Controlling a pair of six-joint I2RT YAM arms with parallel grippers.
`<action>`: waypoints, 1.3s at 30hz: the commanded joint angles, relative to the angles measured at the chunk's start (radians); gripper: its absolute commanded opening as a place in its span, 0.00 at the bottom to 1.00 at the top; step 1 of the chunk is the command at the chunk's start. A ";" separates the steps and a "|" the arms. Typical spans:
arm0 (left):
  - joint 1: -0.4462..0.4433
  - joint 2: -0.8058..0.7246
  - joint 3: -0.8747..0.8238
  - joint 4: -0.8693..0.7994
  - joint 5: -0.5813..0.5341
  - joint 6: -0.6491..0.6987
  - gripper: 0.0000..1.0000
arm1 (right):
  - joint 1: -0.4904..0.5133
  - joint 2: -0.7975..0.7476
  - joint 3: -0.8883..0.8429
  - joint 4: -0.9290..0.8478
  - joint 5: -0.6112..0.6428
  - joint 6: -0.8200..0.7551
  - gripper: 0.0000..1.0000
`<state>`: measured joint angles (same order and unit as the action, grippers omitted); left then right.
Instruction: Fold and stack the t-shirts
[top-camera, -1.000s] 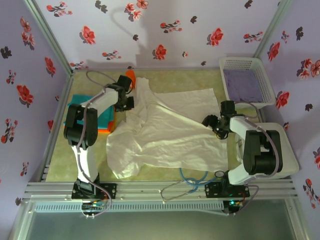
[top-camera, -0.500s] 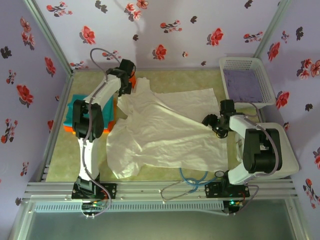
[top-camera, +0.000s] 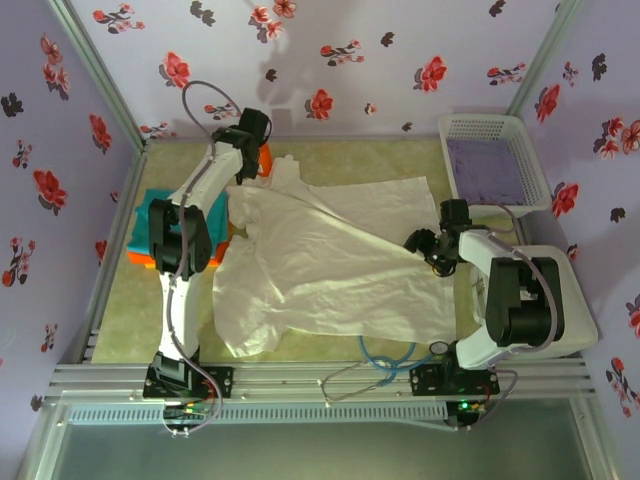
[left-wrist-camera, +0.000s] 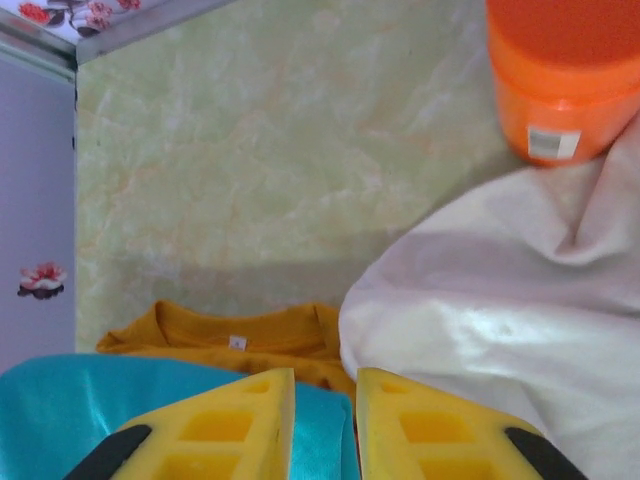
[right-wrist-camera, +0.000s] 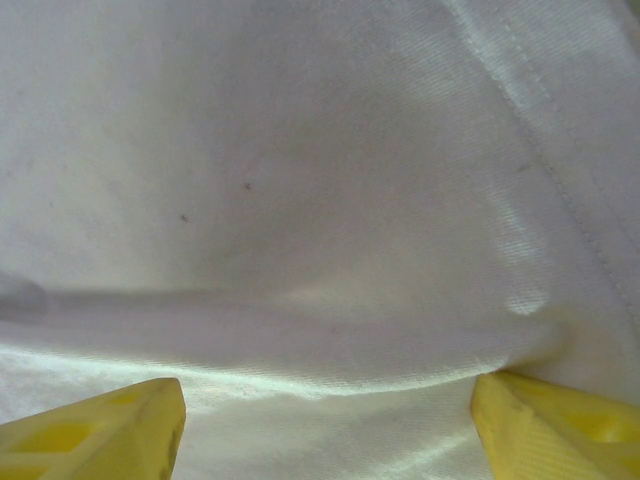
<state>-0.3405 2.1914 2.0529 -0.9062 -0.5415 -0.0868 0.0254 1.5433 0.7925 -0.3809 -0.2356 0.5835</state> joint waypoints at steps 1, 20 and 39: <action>-0.007 -0.134 -0.107 -0.080 0.022 -0.086 0.26 | 0.004 0.004 -0.001 -0.056 0.013 -0.007 0.78; -0.057 -0.857 -1.037 -0.052 0.409 -0.458 0.63 | 0.032 -0.276 -0.009 -0.239 0.102 -0.005 0.99; -0.281 -1.326 -1.468 -0.155 0.562 -1.004 0.65 | 0.033 -0.553 -0.127 -0.481 0.133 0.112 0.87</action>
<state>-0.5930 0.9138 0.6266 -1.0225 0.0040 -0.9356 0.0525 1.0168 0.6872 -0.7925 -0.1287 0.6647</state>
